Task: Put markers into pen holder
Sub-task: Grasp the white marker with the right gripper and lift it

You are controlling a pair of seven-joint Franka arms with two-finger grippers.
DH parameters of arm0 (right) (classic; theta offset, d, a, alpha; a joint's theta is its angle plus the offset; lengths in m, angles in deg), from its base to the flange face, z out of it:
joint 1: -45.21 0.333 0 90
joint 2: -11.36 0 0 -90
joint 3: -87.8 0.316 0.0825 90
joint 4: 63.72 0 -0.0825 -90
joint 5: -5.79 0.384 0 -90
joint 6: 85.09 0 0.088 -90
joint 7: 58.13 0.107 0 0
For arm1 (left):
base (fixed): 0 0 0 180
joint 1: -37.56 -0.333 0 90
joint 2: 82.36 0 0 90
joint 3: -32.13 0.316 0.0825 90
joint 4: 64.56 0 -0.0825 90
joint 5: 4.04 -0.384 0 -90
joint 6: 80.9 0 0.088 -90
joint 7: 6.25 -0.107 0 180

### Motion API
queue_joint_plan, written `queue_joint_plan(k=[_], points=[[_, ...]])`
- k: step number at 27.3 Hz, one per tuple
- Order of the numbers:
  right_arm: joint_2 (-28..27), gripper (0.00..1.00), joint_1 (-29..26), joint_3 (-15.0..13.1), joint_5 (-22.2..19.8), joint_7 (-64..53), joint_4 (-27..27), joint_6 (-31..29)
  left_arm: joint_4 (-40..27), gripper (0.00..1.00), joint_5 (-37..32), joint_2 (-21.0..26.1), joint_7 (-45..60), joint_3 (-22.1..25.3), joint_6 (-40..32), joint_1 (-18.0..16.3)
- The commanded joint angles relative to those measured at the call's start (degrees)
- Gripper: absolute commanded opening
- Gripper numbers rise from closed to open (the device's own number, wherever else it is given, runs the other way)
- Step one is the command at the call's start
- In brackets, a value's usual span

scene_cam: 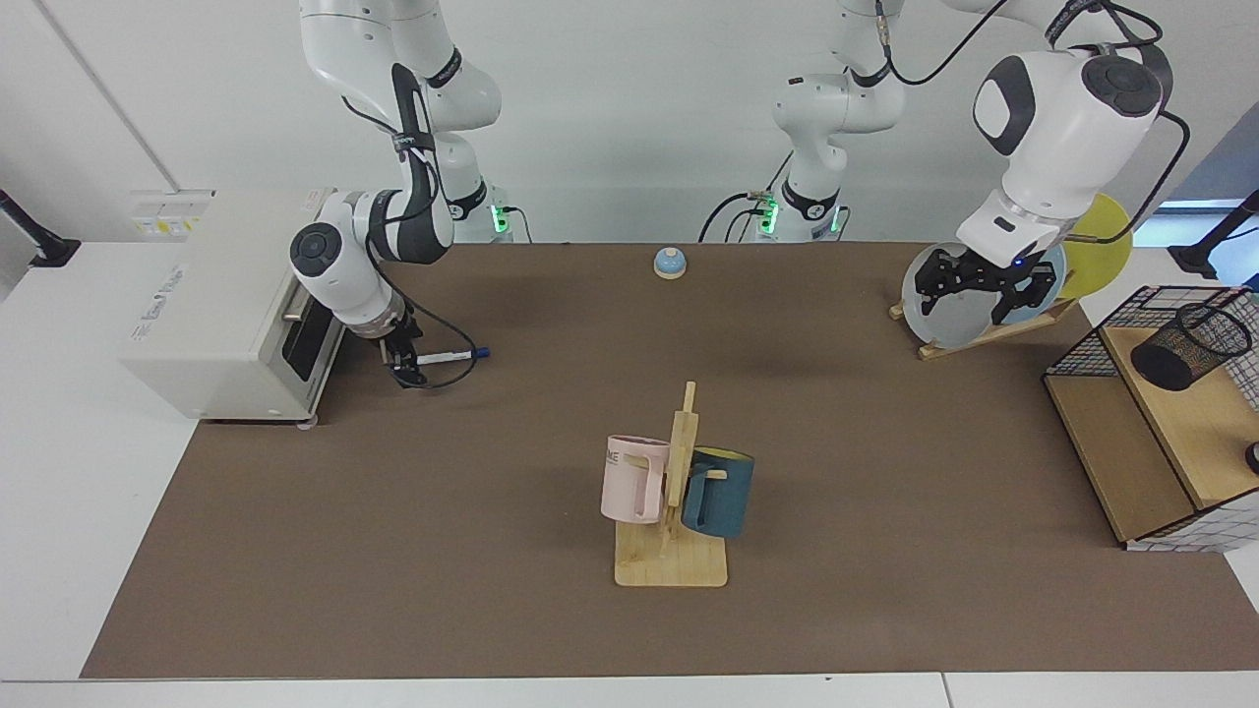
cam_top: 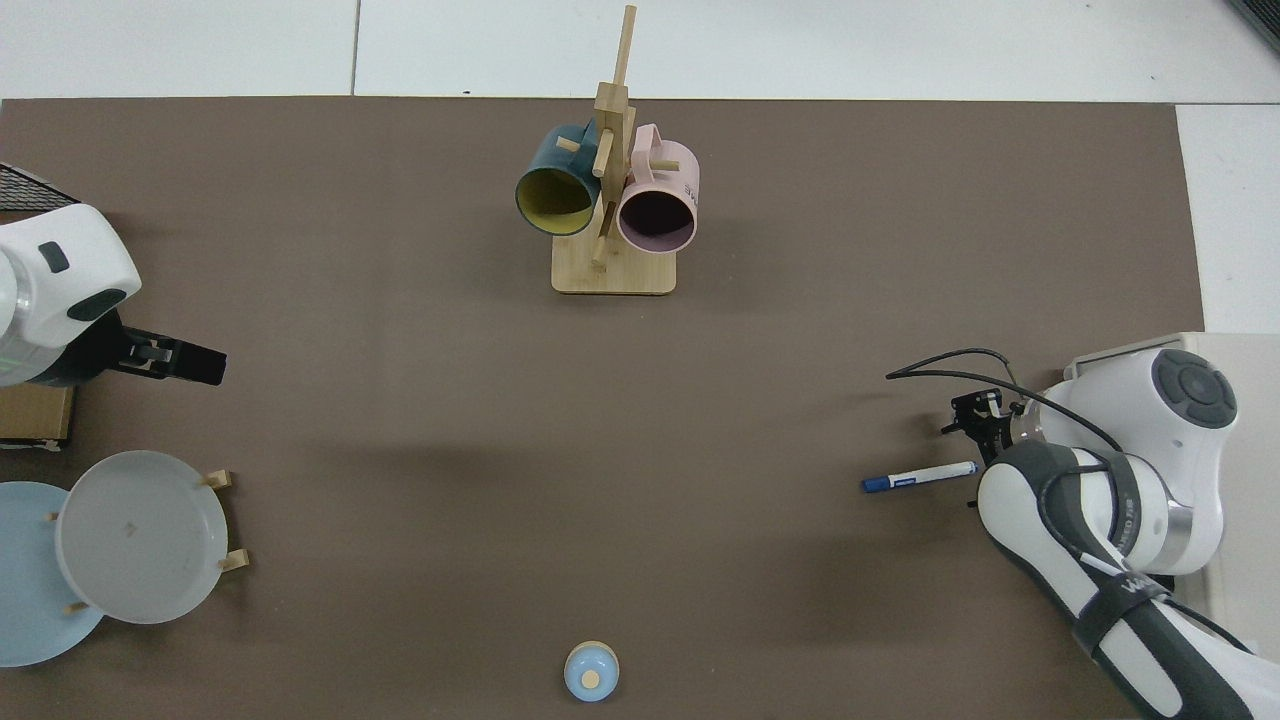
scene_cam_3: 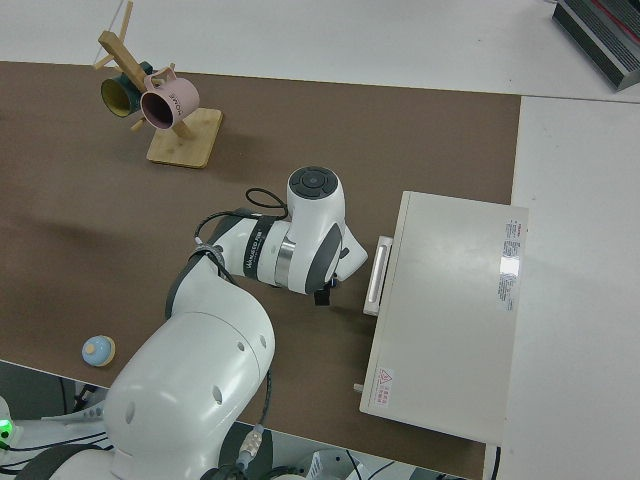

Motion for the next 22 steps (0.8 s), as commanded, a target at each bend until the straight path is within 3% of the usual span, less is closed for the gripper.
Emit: queue_joint_plan(k=[1, 3, 8, 9, 12, 16, 22], points=[[0.2, 0.99, -0.8, 0.2, 1.1, -3.7, -1.2, -1.6, -0.5, 1.0, -1.0, -0.8, -0.8, 0.5, 0.7, 0.7], [0.1, 0.89, -1.0, 0.2, 1.1, -4.5, -1.2, -1.6, -0.4, 1.0, -1.1, -0.8, -1.3, 0.5, 0.4, 0.7], [0.1, 0.51, -0.9, 0.2, 1.1, -5.2, -1.2, -1.5, -0.5, 1.0, -0.9, -0.8, -6.4, 0.5, 0.5, 0.7], [0.1, 0.43, -0.8, 0.2, 1.1, -5.2, -1.1, -1.5, -0.6, 1.0, -0.9, -0.8, -7.0, 0.6, 0.6, 0.7], [0.2, 0.0, -0.8, 0.3, 1.1, -5.6, -0.6, -0.8, -0.6, 1.0, -0.9, -0.8, -7.8, 0.6, 0.3, 0.7], [0.3, 0.0, -0.8, 0.3, 1.2, -5.8, 0.6, 0.6, -0.6, 1.0, -0.5, -0.9, -13.9, 0.7, 0.4, 0.4], [0.3, 0.0, -0.6, 0.3, 3.9, -5.7, 5.1, 7.2, -0.6, 1.0, -0.2, -0.9, -18.1, 0.7, 0.2, 0.3]])
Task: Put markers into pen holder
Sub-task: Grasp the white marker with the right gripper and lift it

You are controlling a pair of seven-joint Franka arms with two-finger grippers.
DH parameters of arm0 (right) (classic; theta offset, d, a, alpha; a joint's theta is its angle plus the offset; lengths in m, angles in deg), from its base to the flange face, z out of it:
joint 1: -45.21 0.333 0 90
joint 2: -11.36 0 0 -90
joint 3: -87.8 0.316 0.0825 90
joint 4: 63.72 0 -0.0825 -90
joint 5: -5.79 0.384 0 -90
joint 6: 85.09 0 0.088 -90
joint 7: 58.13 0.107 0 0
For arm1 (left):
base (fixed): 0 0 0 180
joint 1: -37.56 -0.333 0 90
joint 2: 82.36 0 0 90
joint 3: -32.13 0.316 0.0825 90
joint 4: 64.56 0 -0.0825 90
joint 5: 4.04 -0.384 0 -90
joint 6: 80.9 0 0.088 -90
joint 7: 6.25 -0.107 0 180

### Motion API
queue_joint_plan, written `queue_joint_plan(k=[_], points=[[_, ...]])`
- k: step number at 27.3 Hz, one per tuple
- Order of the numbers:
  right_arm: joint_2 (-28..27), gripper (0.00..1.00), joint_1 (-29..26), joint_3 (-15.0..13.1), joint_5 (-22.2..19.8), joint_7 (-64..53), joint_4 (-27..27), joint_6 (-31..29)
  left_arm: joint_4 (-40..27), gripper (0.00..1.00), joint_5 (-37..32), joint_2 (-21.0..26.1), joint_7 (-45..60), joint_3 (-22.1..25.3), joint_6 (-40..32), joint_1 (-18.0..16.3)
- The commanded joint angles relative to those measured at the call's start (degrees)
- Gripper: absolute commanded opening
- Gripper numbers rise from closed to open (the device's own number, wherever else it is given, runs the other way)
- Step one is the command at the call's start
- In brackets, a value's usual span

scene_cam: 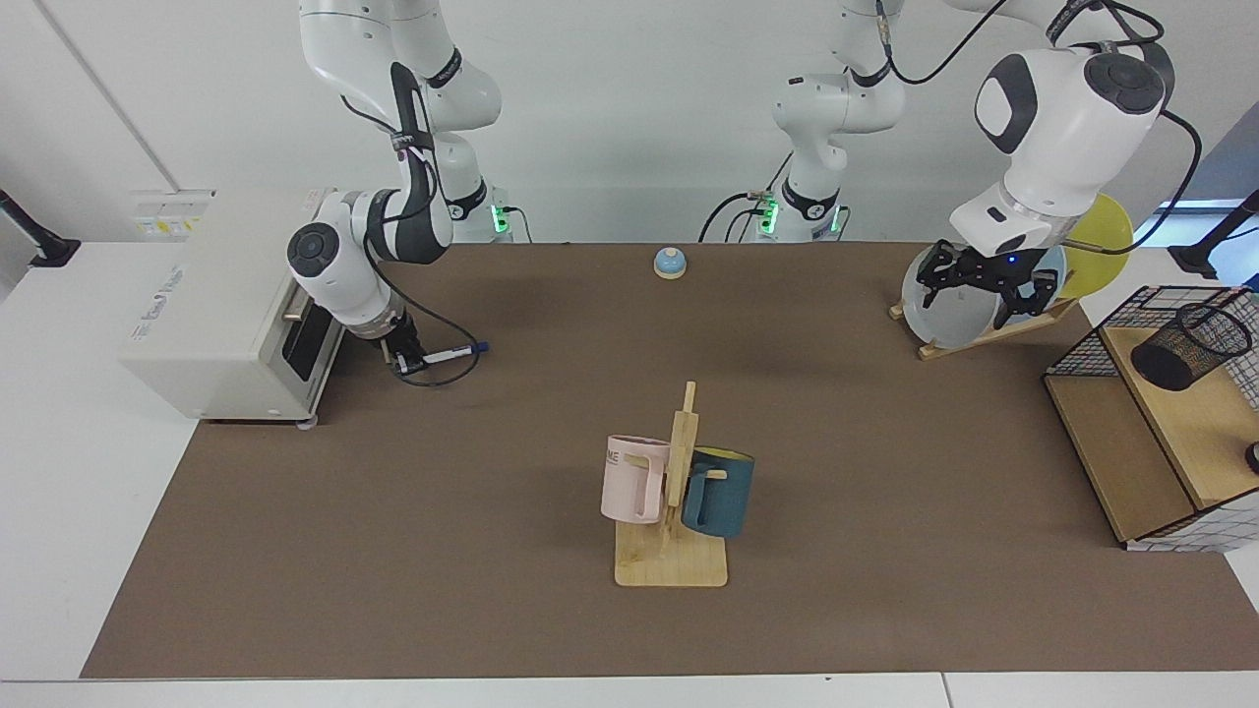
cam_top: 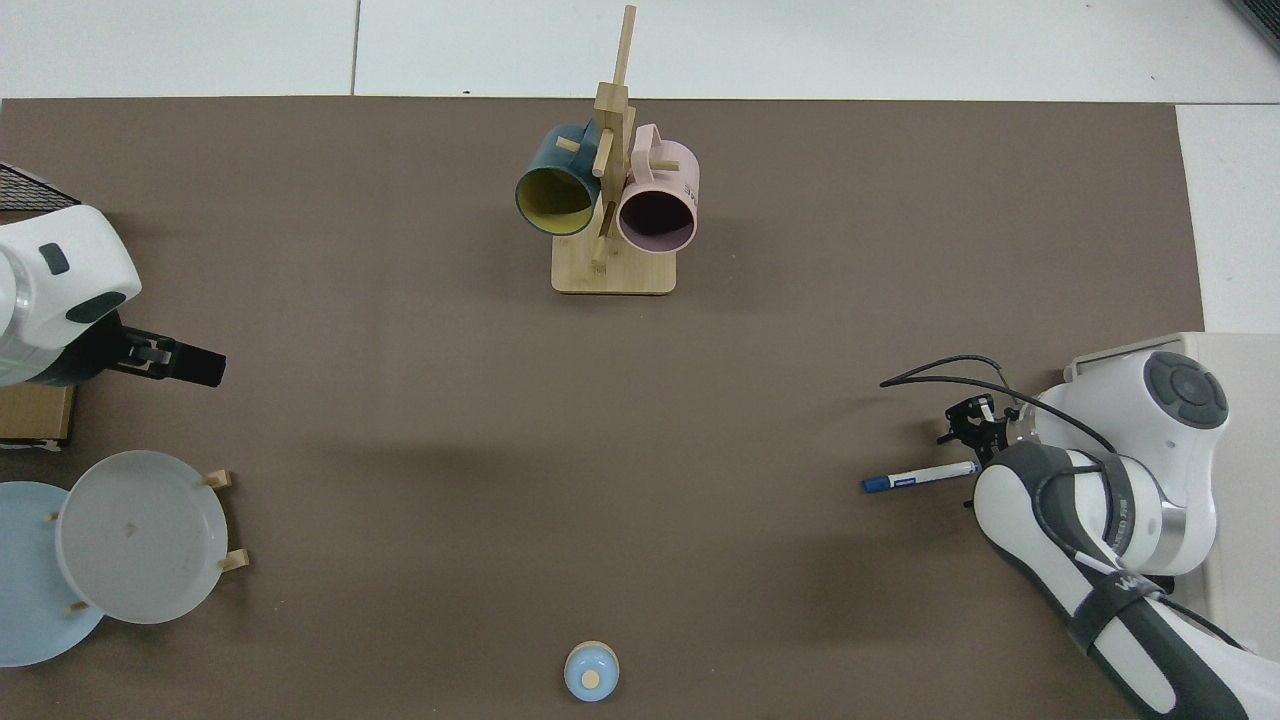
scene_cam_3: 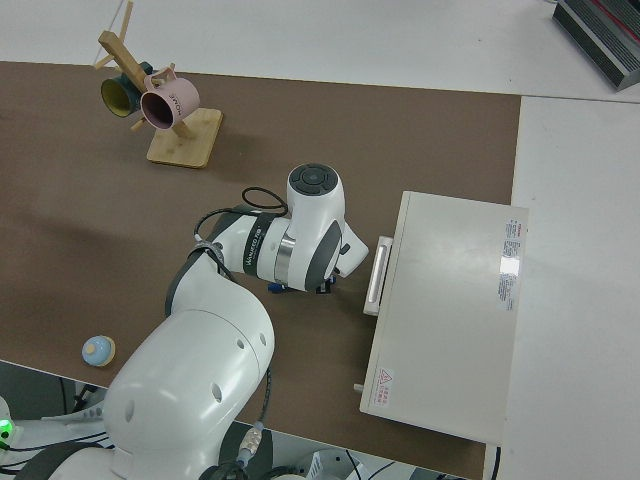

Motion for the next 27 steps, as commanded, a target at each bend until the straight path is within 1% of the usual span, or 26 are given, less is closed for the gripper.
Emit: queue_joint_plan(k=[1, 7, 8, 12, 16, 19, 22, 24, 27], points=[[0.4, 0.0, -0.5, 0.3, 3.6, -1.9, 4.4, 6.4, -0.6, 1.0, -0.2, -0.8, -4.4, 0.5, 0.0, 0.4], [1.2, 0.0, -0.3, 0.4, 4.5, -1.5, 5.5, 8.0, -0.6, 1.0, -0.3, -0.7, -14.7, 0.5, -0.1, 0.4], [1.8, 0.0, -0.3, 0.4, 5.8, -1.4, 5.7, 8.6, -0.6, 1.0, -0.2, -0.8, -15.4, 0.5, -0.1, 0.4], [3.7, 0.0, 1.0, 0.5, 13.8, -1.2, 8.4, 11.1, -0.6, 1.0, -0.3, -0.7, -19.9, 0.7, -0.1, 0.5], [3.6, 0.0, 2.1, 0.7, 16.5, -1.1, 11.9, 14.8, -0.6, 1.0, -0.1, -0.7, -26.5, 0.7, -0.1, 0.8], [3.7, 0.0, 5.1, 0.6, 20.6, 0.2, 13.9, 16.8, -0.6, 1.0, 2.1, -0.6, -33.6, 0.7, -0.1, 0.8], [3.9, 0.0, 5.9, 0.8, 24.3, 2.2, 15.9, 17.4, -0.5, 1.0, 3.5, -0.5, -41.4, 0.7, 0.5, 1.1], [4.0, 0.0, 8.0, 0.8, 26.6, 4.1, 17.2, 17.5, -0.5, 1.0, 4.1, -0.4, -46.0, 0.5, 0.6, 1.7], [3.9, 0.0, 10.9, 0.8, 28.1, 9.7, 20.2, 17.3, -0.5, 1.0, 4.5, -0.4, -50.5, 0.4, 0.7, 2.7]])
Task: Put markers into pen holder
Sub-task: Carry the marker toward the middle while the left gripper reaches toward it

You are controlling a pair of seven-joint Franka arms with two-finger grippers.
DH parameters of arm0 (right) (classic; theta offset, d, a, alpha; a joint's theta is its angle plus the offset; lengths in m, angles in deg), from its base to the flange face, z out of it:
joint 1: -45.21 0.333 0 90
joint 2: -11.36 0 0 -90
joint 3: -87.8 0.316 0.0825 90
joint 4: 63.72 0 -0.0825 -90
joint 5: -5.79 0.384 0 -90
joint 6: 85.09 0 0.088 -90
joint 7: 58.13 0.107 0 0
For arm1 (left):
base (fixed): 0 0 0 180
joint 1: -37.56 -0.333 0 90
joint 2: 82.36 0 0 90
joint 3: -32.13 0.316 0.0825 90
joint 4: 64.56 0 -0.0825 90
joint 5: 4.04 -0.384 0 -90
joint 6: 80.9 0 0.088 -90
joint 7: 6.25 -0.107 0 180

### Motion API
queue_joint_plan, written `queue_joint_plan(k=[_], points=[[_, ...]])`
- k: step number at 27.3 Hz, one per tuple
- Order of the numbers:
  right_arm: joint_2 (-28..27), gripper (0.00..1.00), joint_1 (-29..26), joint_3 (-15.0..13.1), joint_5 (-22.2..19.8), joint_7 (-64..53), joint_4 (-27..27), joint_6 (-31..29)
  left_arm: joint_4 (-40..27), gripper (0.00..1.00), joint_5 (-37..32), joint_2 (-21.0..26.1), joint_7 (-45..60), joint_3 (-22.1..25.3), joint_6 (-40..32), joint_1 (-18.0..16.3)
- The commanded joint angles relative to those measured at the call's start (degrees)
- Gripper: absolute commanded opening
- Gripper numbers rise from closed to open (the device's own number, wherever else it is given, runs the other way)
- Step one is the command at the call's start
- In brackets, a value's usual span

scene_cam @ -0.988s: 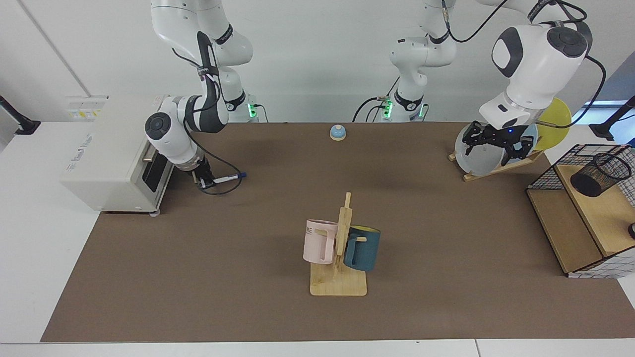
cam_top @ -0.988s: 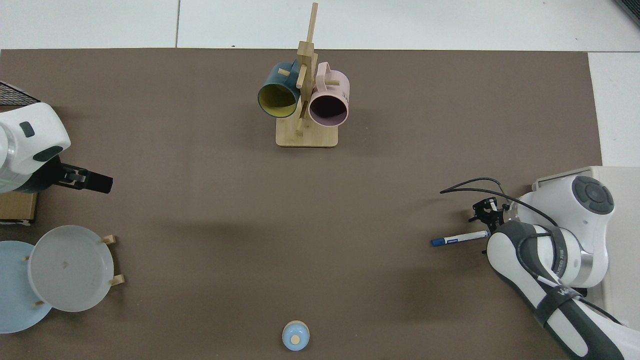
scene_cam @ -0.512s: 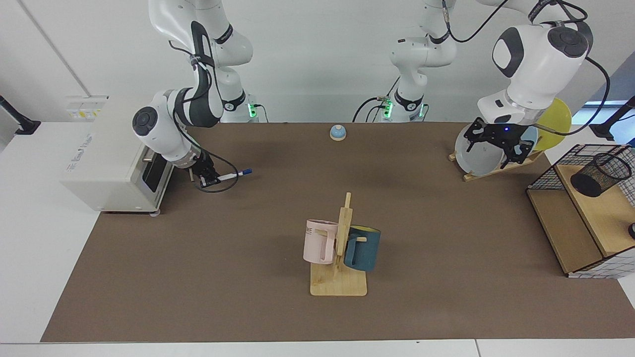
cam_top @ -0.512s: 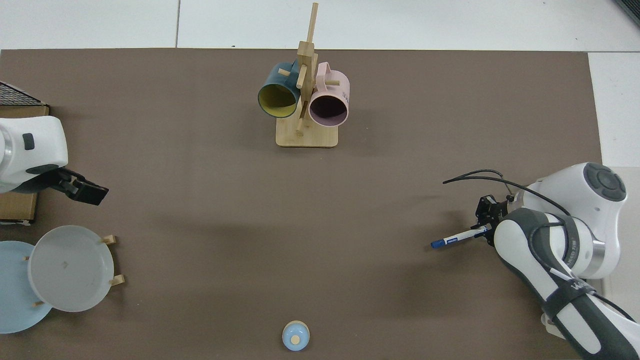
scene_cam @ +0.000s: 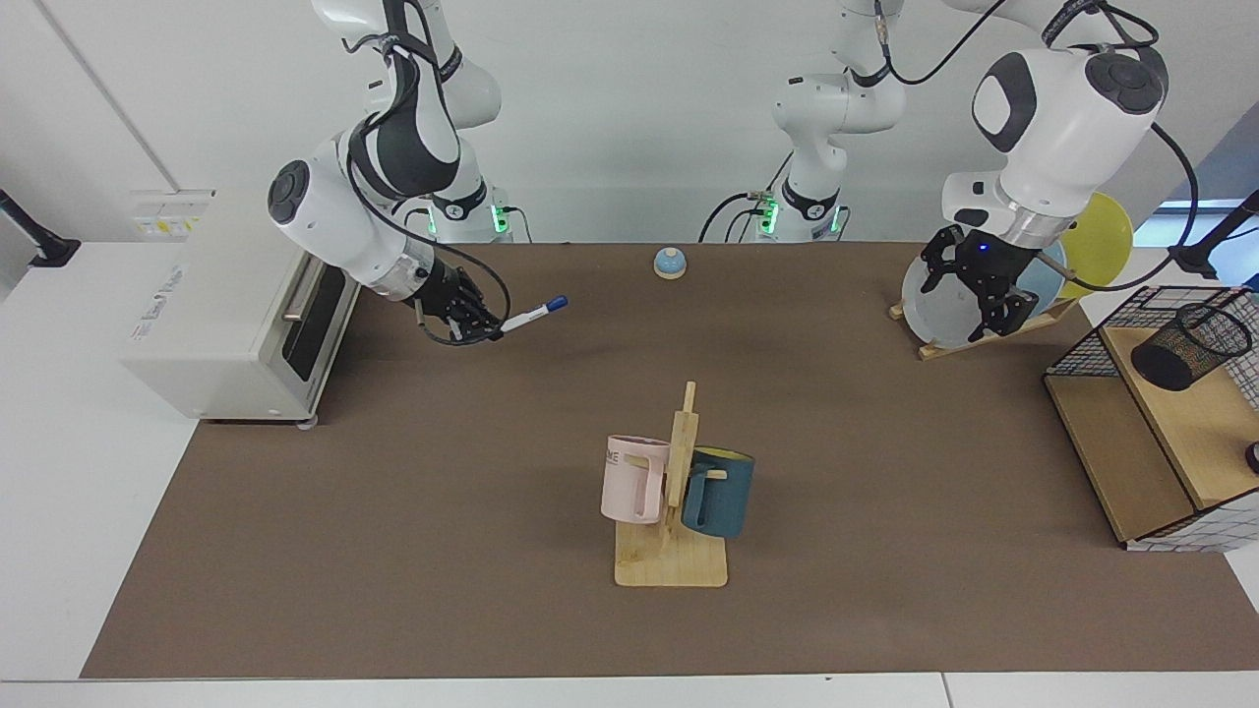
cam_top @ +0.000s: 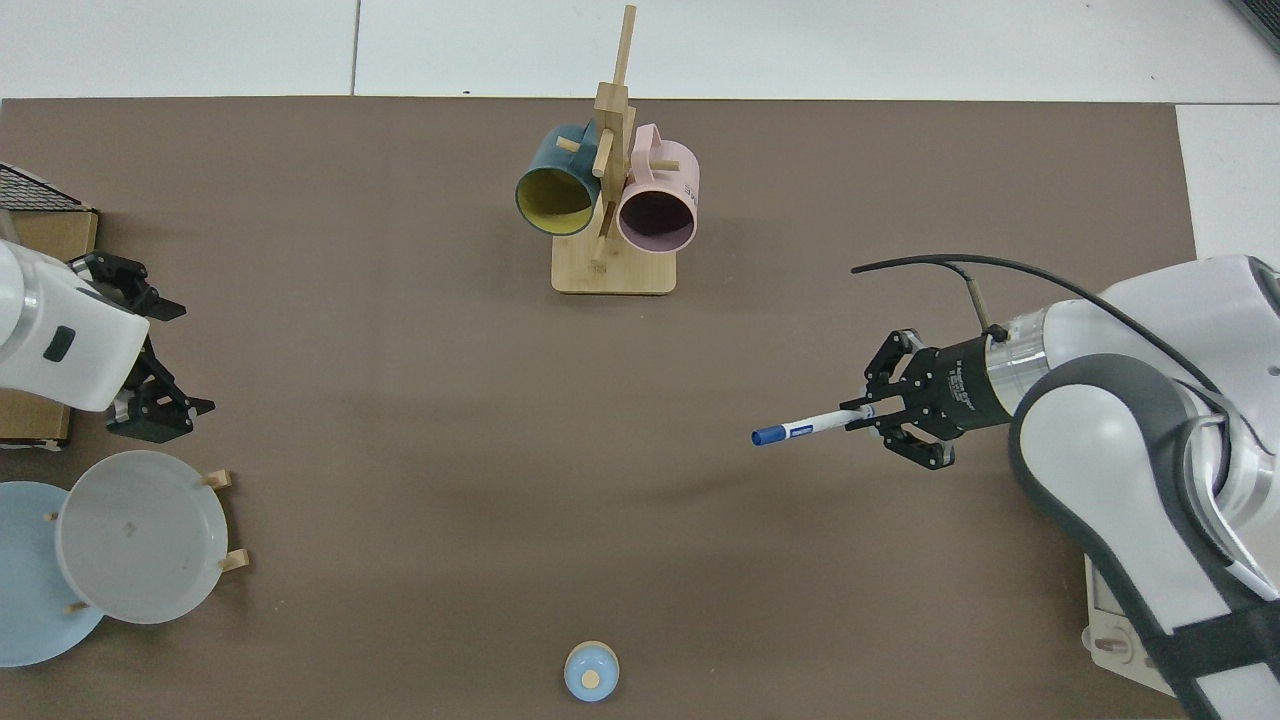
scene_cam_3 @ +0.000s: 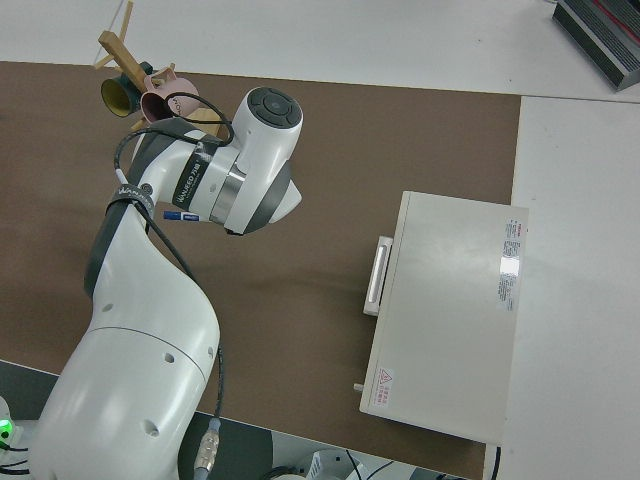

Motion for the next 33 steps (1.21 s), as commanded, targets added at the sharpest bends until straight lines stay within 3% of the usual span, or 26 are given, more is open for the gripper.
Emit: queue_joint_plan(k=[1, 9, 17, 22, 27, 33], points=[[-0.2, 0.0, 4.3, -0.1, 3.1, 9.0, 5.3, 0.9, -0.5, 1.0, 1.4, -0.4, -8.5, 0.5, 0.8, 2.2], [-0.6, 0.0, 12.7, -0.1, 8.7, 20.9, 9.0, -4.2, 1.0, 1.0, 1.4, 0.6, -25.3, -0.9, 3.3, 6.1], [-0.7, 0.0, 19.6, -0.1, 9.0, 32.5, 9.0, -13.6, 2.6, 1.0, 1.8, 0.6, -20.5, -2.5, 1.6, 7.4], [-3.5, 0.0, 24.0, -0.1, 9.0, 41.0, 10.6, -18.2, 2.7, 1.0, 3.0, 0.1, -13.4, -6.0, -0.5, 7.7], [-7.6, 0.0, 24.9, -0.1, 8.8, 48.1, 14.9, -19.2, 3.0, 1.0, 3.0, -0.2, -13.0, -8.5, -0.4, 7.7], [-8.7, 0.0, 25.1, 0.0, 8.7, 51.6, 15.1, -21.5, 4.3, 1.0, 3.0, 0.4, -13.1, -9.3, 0.7, 7.8]])
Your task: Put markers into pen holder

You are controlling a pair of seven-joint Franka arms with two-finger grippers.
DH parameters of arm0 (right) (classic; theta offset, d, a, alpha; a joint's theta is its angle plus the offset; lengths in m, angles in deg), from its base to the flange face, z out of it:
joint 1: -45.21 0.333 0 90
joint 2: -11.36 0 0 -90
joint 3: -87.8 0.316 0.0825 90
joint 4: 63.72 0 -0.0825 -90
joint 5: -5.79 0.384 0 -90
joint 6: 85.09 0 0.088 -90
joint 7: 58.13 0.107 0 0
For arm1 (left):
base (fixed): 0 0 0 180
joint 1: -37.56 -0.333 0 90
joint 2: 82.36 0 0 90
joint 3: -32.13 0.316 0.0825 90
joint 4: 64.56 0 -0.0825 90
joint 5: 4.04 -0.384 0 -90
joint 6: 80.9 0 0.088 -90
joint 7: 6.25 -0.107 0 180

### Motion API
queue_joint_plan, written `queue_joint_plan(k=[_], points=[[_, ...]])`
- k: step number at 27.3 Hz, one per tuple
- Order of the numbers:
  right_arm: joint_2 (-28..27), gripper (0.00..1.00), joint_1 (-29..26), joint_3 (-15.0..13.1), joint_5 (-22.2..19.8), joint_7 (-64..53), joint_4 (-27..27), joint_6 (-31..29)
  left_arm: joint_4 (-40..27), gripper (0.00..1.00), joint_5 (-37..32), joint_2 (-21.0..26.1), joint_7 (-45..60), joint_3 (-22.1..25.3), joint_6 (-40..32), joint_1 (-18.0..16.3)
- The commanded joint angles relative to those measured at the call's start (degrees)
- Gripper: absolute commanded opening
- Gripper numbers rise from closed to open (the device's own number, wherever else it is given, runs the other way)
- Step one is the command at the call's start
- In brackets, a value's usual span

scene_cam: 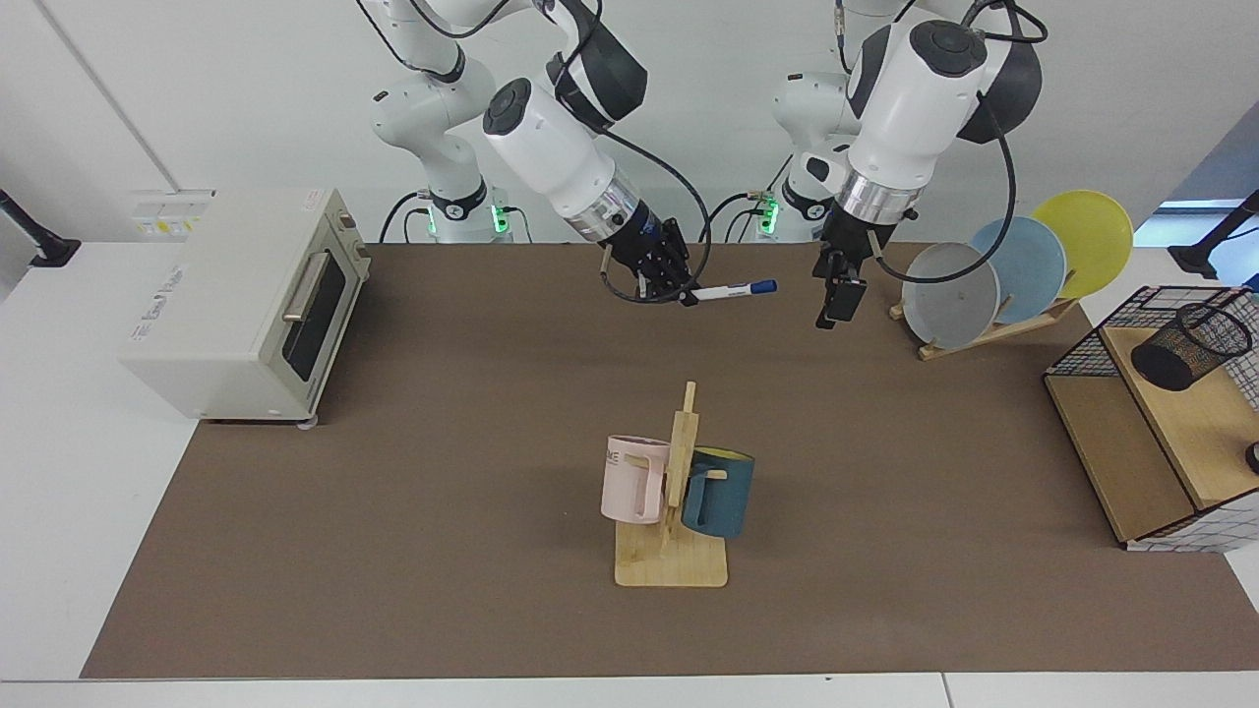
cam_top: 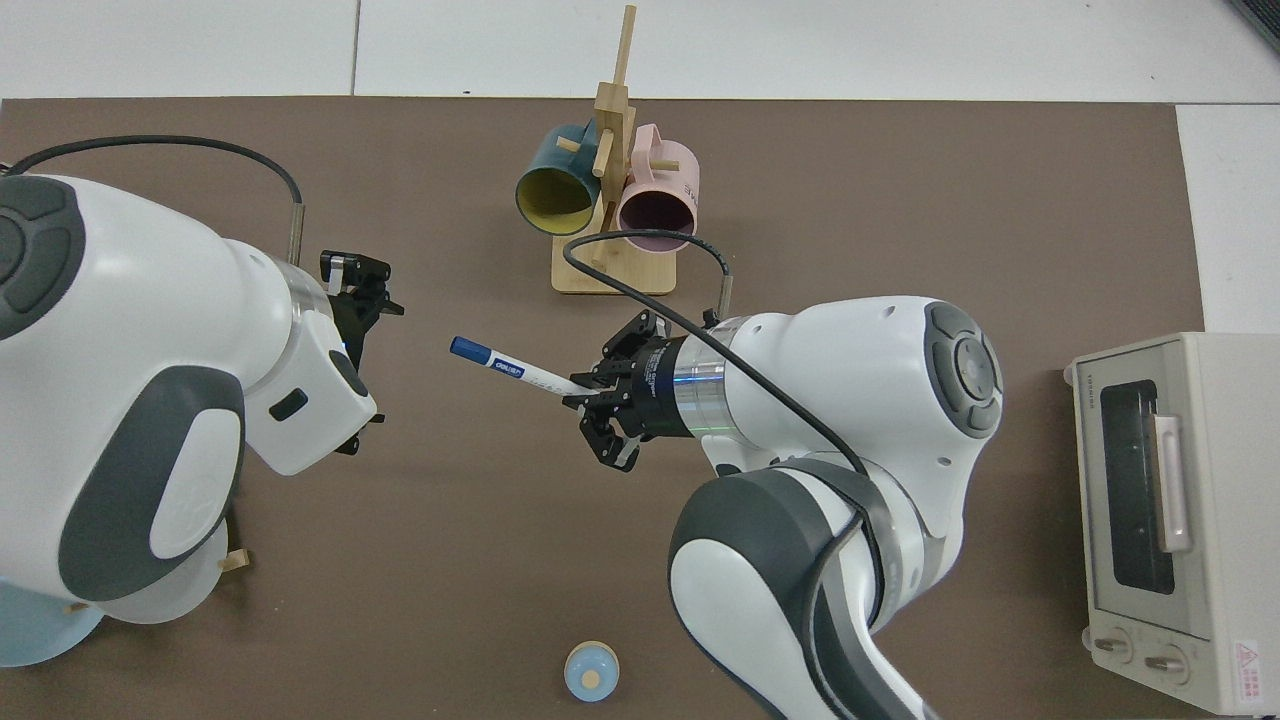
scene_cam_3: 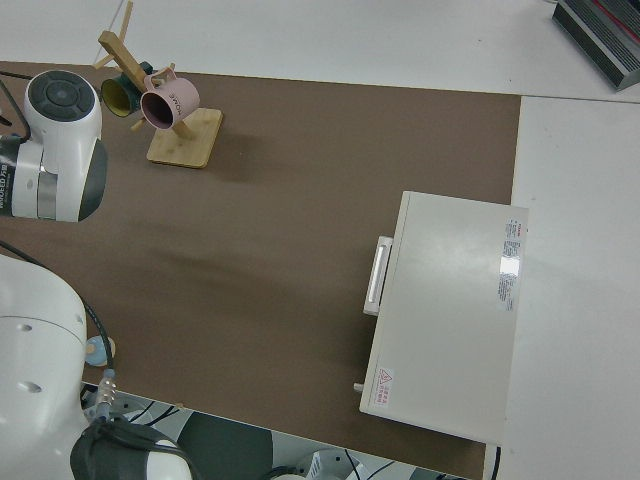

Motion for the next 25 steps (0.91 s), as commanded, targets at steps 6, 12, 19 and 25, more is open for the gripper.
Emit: queue_joint_plan(k=[6, 12, 19, 25], points=[[-2.9, 0.0, 2.9, -0.2, 1.2, 3.3, 2.2, -3.9, 2.6, 1.0, 0.8, 0.7, -0.2, -0.7, 0.7, 0.7], [-3.3, 0.0, 3.4, -0.2, 1.2, 4.3, 2.2, -5.2, 2.6, 1.0, 0.8, 0.7, 0.4, -3.0, 3.0, 0.8], [-3.3, 0.0, 5.0, -0.2, 1.1, 4.4, 2.2, -5.3, 1.8, 0.98, 0.8, 0.7, 0.0, -3.9, 3.1, 1.7], [-3.3, 0.0, 5.0, -0.2, 1.2, 4.2, 2.2, -5.3, 0.2, 0.93, 0.8, 0.5, -0.1, -3.9, 2.6, 2.2]])
